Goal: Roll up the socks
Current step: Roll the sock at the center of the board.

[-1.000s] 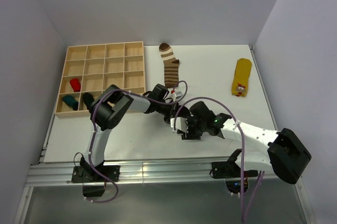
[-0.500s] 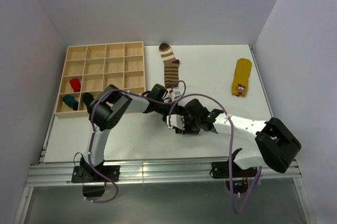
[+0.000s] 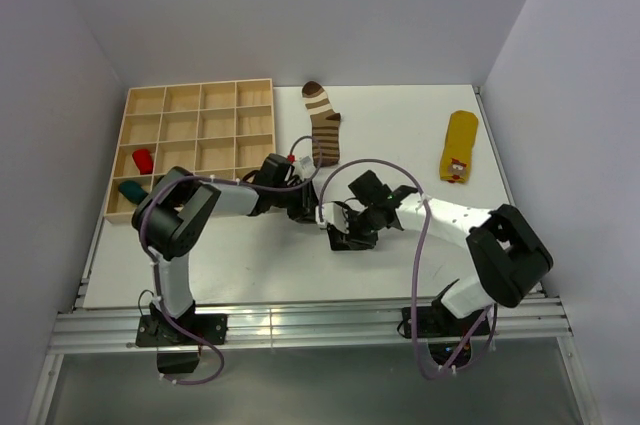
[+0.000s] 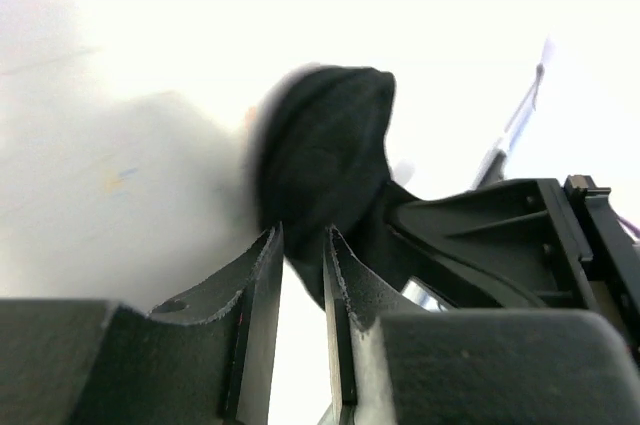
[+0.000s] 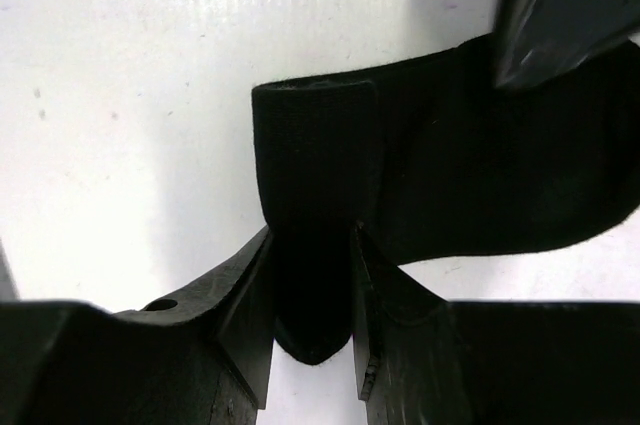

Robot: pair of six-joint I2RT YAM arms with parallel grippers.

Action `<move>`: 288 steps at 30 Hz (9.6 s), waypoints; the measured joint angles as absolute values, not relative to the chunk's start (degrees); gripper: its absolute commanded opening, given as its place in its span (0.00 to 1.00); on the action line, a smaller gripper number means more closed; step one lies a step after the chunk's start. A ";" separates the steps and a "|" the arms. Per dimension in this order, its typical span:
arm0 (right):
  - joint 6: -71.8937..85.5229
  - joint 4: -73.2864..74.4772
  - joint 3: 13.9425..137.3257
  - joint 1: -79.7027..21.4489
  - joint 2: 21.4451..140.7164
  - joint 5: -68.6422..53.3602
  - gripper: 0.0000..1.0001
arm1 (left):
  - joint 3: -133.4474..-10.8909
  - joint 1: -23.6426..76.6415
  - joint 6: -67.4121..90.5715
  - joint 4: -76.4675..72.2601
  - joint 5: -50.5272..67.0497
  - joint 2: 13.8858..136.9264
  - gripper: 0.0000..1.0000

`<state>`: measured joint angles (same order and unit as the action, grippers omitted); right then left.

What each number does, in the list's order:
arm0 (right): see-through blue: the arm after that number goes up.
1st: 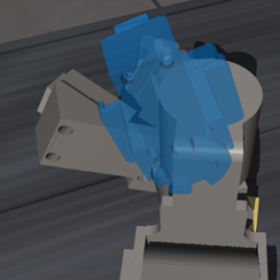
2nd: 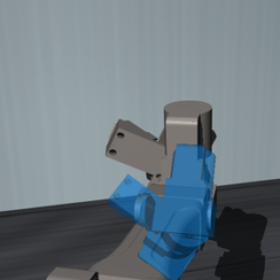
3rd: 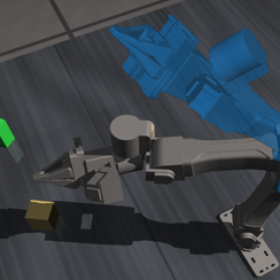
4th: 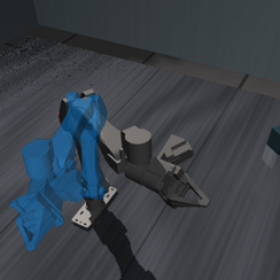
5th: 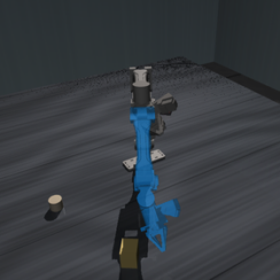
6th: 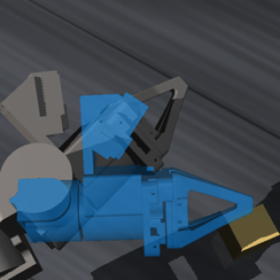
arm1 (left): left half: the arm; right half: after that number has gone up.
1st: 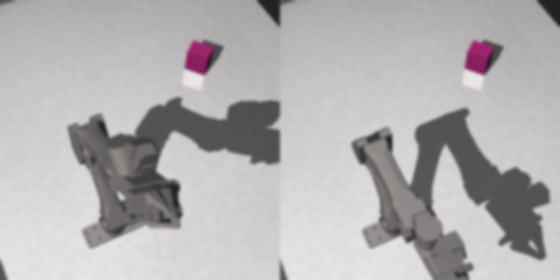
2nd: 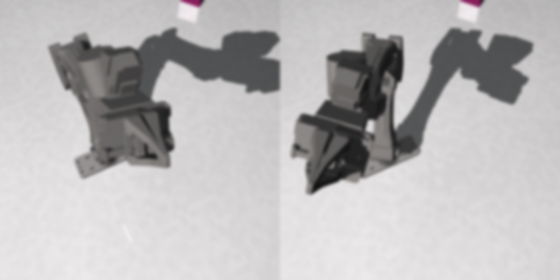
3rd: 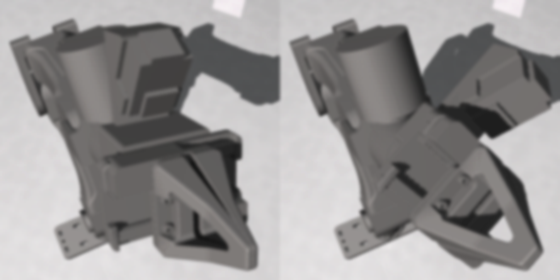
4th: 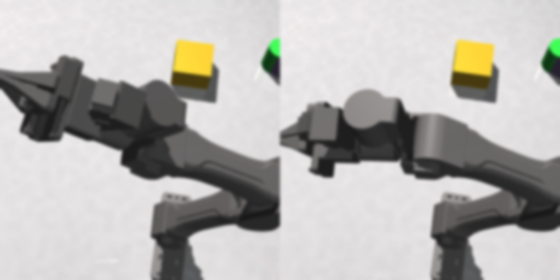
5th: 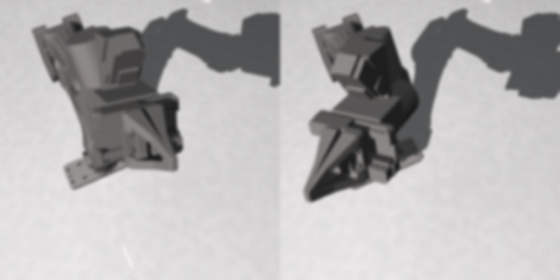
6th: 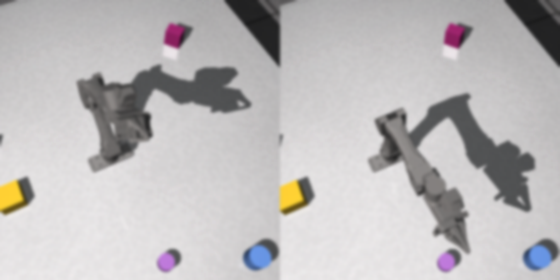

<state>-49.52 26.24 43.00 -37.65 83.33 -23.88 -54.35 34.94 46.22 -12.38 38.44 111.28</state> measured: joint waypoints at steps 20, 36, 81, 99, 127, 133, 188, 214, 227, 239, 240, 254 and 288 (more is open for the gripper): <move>-56.03 62.63 74.48 -28.45 112.86 -37.65 0.21 | -35.92 40.42 38.85 -24.43 17.02 87.39 0.31; -55.66 76.58 86.17 -28.21 125.40 -42.13 0.21 | -42.68 54.78 16.97 -23.49 9.52 94.74 0.44; -52.62 80.16 89.23 -27.09 129.71 -43.86 0.19 | -43.62 51.35 14.24 -25.10 24.43 100.25 0.39; -52.10 79.64 88.79 -27.05 129.71 -44.14 0.18 | -43.51 50.78 13.98 -25.21 26.09 100.73 0.34; -51.29 78.04 86.46 -26.00 128.44 -44.03 0.39 | -46.46 50.43 17.30 -23.18 28.18 103.57 0.00; -50.65 75.42 83.64 -24.43 125.01 -44.21 0.43 | -45.08 50.24 21.54 -28.71 28.40 105.27 0.00; -46.98 14.74 32.32 -48.97 66.76 -21.65 0.59 | -34.89 36.71 60.80 -51.94 54.00 116.09 0.00; -47.83 11.31 35.35 -55.75 77.36 -10.26 0.27 | -41.65 36.07 49.60 -25.54 51.20 109.32 0.23; -47.83 11.09 35.38 -55.75 77.54 -9.47 0.26 | -47.09 33.39 40.34 -7.40 41.63 102.83 0.25; -47.83 12.05 36.25 -55.75 78.24 -9.04 0.25 | -49.87 33.19 36.36 -0.78 38.76 104.20 0.19; -47.83 12.29 36.34 -55.75 78.24 -9.04 0.25 | -50.92 33.19 36.07 -0.45 38.89 105.36 0.19; -47.88 28.40 42.87 -55.68 79.81 -8.97 0.24 | -61.47 35.73 35.35 1.85 42.50 114.56 0.17; -49.25 54.89 69.67 -40.86 105.78 -30.11 0.23 | -29.08 21.63 50.06 -24.21 17.65 77.41 0.42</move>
<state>-49.25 54.89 69.67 -40.86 105.78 -30.11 -29.08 21.63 50.06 -24.21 17.65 77.41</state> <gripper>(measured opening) 0.309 0.408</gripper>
